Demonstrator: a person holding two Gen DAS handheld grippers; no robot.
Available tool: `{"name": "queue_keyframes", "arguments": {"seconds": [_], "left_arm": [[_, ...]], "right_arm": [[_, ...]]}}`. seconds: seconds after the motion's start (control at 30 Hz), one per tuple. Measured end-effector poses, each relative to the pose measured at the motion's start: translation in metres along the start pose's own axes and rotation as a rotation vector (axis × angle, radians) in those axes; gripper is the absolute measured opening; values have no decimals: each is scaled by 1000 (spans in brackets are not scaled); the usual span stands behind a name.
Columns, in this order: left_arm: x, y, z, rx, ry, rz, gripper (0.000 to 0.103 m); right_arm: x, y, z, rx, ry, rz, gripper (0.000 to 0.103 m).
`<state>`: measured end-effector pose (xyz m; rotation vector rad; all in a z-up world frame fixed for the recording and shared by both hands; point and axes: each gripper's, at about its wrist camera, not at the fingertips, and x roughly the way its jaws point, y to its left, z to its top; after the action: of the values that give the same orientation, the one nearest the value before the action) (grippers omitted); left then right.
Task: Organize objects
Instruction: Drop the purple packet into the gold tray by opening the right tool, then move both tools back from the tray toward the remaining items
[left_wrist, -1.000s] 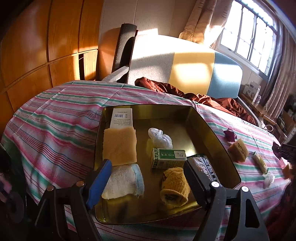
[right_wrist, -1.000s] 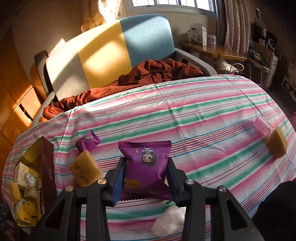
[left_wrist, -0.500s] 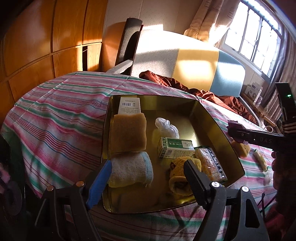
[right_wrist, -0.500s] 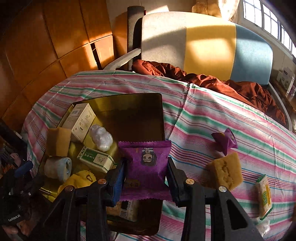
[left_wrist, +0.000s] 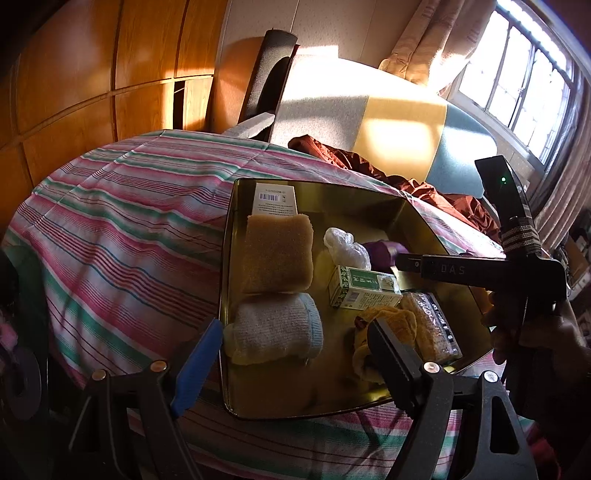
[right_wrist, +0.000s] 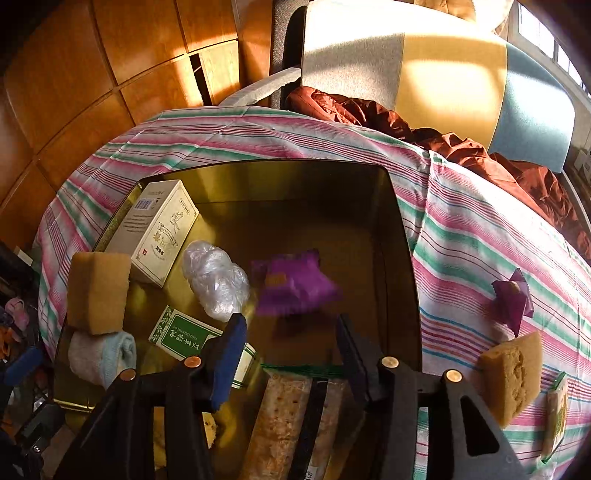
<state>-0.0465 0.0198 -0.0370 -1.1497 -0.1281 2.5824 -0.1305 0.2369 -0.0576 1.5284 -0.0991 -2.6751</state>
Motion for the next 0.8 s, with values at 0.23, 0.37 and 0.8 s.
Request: {"name": "queue_keyframes", "arguments": {"seconds": [0.23,0.37,0.8], "left_arm": [[2,-3,-1,4,6,6,82],[1,-6,-1,14,7,10,83],[-7,-21,-1,58,-10,13,85]], "right_arm": [[-25,-4,-13,-9,-61,-35,84],[-42,-4,-21,-32,-104,-83,84],[-94,-66,-67,46,-150,-233,84]]}}
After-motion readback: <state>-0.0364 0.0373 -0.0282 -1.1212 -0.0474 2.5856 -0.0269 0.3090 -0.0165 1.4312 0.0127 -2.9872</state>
